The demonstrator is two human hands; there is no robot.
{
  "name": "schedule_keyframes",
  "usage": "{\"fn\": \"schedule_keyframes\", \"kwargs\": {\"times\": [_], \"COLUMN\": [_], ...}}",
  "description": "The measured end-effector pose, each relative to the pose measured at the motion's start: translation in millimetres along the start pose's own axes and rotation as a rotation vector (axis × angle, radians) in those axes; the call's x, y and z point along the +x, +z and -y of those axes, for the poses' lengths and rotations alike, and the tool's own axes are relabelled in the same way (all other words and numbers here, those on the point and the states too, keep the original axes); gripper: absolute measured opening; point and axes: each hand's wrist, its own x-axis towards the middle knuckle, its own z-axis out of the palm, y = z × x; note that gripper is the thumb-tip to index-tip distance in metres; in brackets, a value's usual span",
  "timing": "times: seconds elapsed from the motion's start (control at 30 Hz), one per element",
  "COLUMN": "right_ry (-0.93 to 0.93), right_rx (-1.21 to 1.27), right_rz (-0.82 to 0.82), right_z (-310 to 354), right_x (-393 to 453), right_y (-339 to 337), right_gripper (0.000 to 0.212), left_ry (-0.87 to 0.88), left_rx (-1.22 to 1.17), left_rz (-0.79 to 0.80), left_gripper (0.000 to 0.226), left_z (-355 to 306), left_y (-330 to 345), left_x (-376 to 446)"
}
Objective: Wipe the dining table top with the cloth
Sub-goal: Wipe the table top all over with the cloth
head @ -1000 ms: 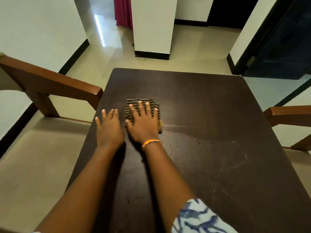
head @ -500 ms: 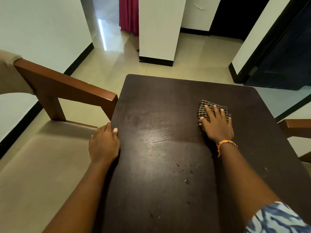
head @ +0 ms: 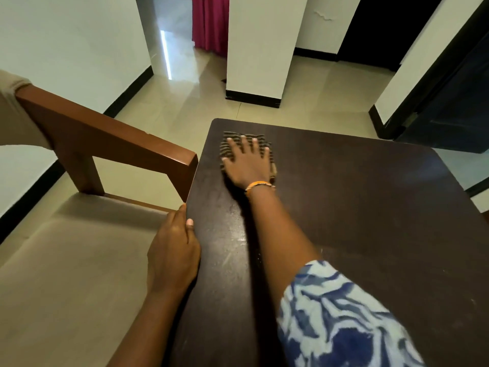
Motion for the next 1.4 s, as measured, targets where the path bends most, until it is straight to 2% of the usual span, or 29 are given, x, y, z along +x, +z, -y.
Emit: {"fn": "schedule_keyframes", "kwargs": {"times": [0.07,0.13,0.27,0.43,0.53,0.63,0.9,0.97,1.07,1.17,1.3,1.4], "right_ry": [-0.104,-0.132,-0.157,0.134,0.275,0.253,-0.102,-0.153,-0.220,-0.122,0.147,0.312], "right_rx": [0.038,0.077,0.007,-0.028,0.001,-0.003,0.013,0.025,0.018,-0.005,-0.029,0.016], "right_rz": [0.000,0.011,0.011,-0.051,-0.038,-0.065,-0.045,-0.045,0.001,-0.003,-0.043,-0.042], "right_z": [39,49,-4,-114,-133,-102,49,54,26,-25,-113,-136], "right_x": [-9,-16,-27,-55,-68,-73,-69,-82,-94,-99,-118,-127], "right_y": [13,16,3,-25,-34,-24,22,26,18,1,-23,-31], "right_gripper": [0.056,0.055,0.055,0.054,0.054,0.054,0.054,0.054,0.054,0.054,0.054,0.053], "left_ry": [-0.005,-0.005,0.004,-0.014,-0.027,-0.036,-0.066,-0.056,-0.070,-0.095,-0.127,-0.157], "left_rx": [-0.009,-0.022,-0.019,-0.034,-0.066,-0.080,-0.143,-0.175,-0.195,-0.192,-0.235,-0.293], "left_rz": [0.008,0.022,0.039,0.027,0.015,0.002,-0.004,-0.009,0.014,0.019,0.008,0.011], "left_gripper": [0.039,0.039,0.040,0.040,0.041,0.041,0.037,0.036,0.035,0.037,0.037,0.037], "left_z": [-1,-3,-6,-4,-1,1,4,3,3,4,4,5], "left_y": [-2,-4,-7,-5,-4,-2,-1,-2,-3,-2,-1,0], "left_x": [0,-1,-3,-3,-1,-1,4,3,2,2,3,4]}}
